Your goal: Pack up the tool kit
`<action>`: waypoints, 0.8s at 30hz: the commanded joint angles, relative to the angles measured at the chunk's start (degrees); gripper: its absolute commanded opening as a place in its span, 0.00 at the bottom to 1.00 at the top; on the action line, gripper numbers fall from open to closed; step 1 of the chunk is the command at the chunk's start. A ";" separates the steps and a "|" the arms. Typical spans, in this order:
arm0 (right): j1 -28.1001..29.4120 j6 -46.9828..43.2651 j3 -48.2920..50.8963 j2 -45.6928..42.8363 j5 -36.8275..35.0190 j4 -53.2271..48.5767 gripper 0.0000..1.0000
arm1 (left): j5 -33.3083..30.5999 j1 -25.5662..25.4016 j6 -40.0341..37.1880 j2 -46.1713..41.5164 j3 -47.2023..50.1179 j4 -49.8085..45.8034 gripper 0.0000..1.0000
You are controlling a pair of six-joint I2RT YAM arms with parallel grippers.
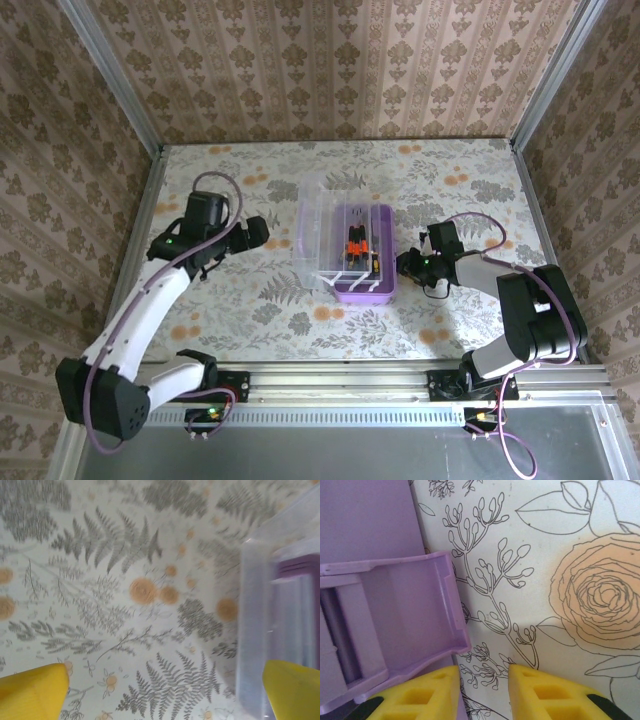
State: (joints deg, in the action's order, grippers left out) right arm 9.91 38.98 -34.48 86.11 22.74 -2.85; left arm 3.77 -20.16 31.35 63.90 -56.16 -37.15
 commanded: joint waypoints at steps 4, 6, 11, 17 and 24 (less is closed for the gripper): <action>0.63 -0.45 -1.13 -0.55 1.88 -0.10 0.34 | 4.93 -1.15 1.26 7.27 -1.53 5.25 1.00; 0.64 -0.16 -0.73 -0.46 1.95 0.21 0.35 | 4.85 -2.48 0.84 9.53 -3.25 5.86 1.00; 0.78 0.25 -0.15 -0.32 2.40 0.95 0.35 | 1.67 -9.13 -1.29 14.33 -9.24 5.33 1.00; 0.85 0.22 -0.16 -0.15 3.00 1.04 0.35 | 0.29 -14.37 -0.95 17.53 -13.45 5.48 1.00; 0.86 0.13 0.02 -0.23 3.10 1.17 0.35 | 0.92 -17.09 -0.86 20.66 -16.11 5.68 1.00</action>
State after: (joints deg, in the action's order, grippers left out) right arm 10.02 39.07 -34.52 86.11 22.87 -2.96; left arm 5.08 -36.73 31.29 83.37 -70.32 -31.57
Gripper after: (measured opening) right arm 0.349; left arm 0.999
